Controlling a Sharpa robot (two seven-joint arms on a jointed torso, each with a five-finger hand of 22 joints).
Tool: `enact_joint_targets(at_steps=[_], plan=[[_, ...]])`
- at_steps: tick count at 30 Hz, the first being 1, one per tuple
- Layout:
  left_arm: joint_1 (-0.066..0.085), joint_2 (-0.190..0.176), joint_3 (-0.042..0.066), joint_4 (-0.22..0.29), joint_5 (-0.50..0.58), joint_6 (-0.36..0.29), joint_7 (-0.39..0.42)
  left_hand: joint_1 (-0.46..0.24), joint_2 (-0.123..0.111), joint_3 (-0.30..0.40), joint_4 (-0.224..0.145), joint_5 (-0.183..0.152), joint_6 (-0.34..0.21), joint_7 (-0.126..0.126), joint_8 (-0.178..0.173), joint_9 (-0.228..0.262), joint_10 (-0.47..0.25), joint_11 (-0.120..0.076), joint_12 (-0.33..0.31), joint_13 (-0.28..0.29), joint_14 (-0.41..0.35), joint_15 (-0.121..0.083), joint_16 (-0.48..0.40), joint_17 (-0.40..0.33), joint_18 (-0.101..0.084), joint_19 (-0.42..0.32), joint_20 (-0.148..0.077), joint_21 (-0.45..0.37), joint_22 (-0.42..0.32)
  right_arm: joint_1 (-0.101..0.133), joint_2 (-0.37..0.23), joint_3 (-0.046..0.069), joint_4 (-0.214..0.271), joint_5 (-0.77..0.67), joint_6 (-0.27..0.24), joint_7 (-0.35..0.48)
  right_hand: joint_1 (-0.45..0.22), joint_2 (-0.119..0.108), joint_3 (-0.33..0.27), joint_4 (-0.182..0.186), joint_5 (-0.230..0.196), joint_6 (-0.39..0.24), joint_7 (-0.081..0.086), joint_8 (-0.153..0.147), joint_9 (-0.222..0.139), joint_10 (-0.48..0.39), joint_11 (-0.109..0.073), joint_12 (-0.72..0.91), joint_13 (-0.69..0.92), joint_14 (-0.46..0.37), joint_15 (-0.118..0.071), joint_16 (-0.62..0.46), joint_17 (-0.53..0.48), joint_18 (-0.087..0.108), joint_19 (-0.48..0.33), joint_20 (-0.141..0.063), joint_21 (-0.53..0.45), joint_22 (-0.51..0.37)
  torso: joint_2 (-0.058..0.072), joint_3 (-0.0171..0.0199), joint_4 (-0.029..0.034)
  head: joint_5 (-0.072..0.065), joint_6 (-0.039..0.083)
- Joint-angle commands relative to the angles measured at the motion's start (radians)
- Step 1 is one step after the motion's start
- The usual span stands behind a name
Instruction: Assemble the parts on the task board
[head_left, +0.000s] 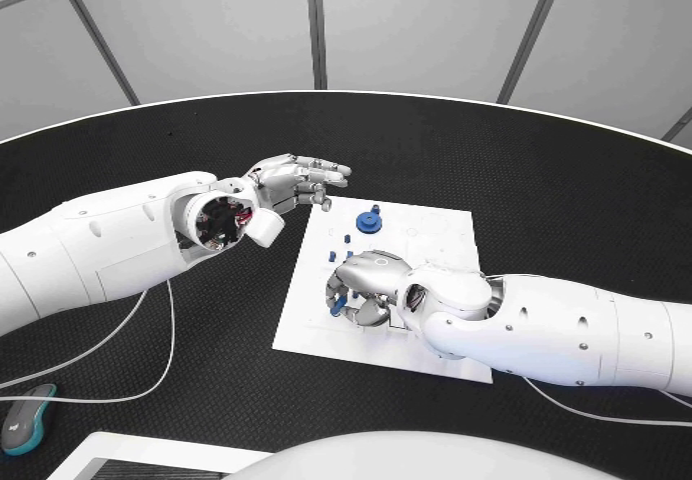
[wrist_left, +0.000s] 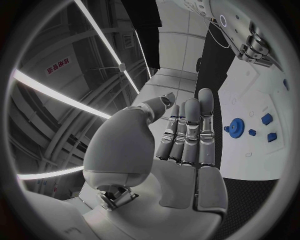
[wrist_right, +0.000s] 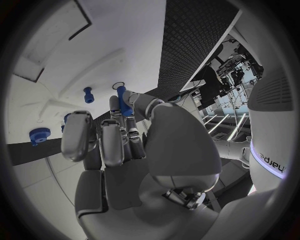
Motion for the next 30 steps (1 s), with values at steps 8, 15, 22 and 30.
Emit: enact_joint_targets(at_steps=[8, 15, 22, 30], plan=[[0.000, 0.000, 0.000, 0.000, 0.000, 0.000, -0.001, -0.003, 0.010, -0.002, 0.004, -0.002, -0.003, 0.007, -0.005, 0.001, -0.008, 0.000, -0.004, 0.002, -0.004, 0.003, -0.007, -0.001, 0.007, 0.002, 0.007, -0.007, -0.002, 0.000, -0.001, 0.000, 0.004, -0.021, 0.042, -0.020, 0.002, 0.004, 0.003, -0.004, 0.005, 0.004, 0.006, 0.003, 0.002, 0.029, -0.018, -0.003, 0.003, 0.042, -0.007, 0.005, 0.001, -0.006, 0.017, -0.003, 0.003, 0.035, -0.001, -0.0023, 0.0005, 0.002, -0.002], [0.000, 0.000, 0.000, 0.000, 0.000, 0.001, -0.001, -0.003, 0.010, -0.002, 0.004, -0.002, -0.003, 0.007, -0.005, 0.001, -0.008, 0.000, -0.004, 0.002, -0.004, 0.003, -0.007, -0.001, 0.007, 0.002, 0.007, -0.007, -0.002, 0.000, 0.008, 0.000, -0.001, -0.027, 0.077, -0.042, -0.001, 0.003, 0.001, -0.003, 0.004, 0.005, 0.006, 0.003, 0.003, 0.029, -0.018, -0.004, 0.003, 0.042, -0.007, 0.005, 0.001, -0.007, 0.018, -0.003, 0.005, 0.037, -0.001, -0.0034, 0.0000, 0.002, -0.003], [0.000, 0.000, 0.000, 0.000, 0.000, 0.001, -0.001, -0.003, 0.010, -0.002, 0.004, -0.002, -0.003, 0.007, -0.005, 0.001, -0.008, 0.000, -0.004, 0.002, -0.004, 0.003, -0.007, -0.001, 0.007, 0.002, 0.007, -0.007, -0.002, 0.000, 0.018, 0.000, -0.002, -0.031, 0.072, -0.054, -0.001, 0.004, 0.001, -0.003, 0.003, 0.005, 0.006, 0.003, 0.003, 0.030, -0.018, -0.004, 0.004, 0.042, -0.007, 0.006, 0.002, -0.007, 0.018, -0.003, 0.005, 0.036, -0.001, -0.0023, 0.0005, 0.002, -0.002], [0.000, 0.001, 0.000, -0.001, 0.000, 0.003, -0.003, -0.003, 0.010, -0.002, 0.004, -0.002, -0.003, 0.007, -0.005, 0.001, -0.008, 0.000, -0.004, 0.002, -0.004, 0.003, -0.007, -0.001, 0.007, 0.002, 0.007, -0.007, -0.002, 0.000, 0.024, 0.000, 0.000, -0.051, 0.034, -0.056, -0.002, 0.006, 0.002, -0.002, 0.005, 0.005, 0.006, 0.003, 0.003, 0.030, -0.018, -0.005, 0.005, 0.042, -0.007, 0.006, 0.003, -0.007, 0.018, -0.003, 0.005, 0.037, -0.001, -0.0020, 0.0006, 0.002, 0.000]])
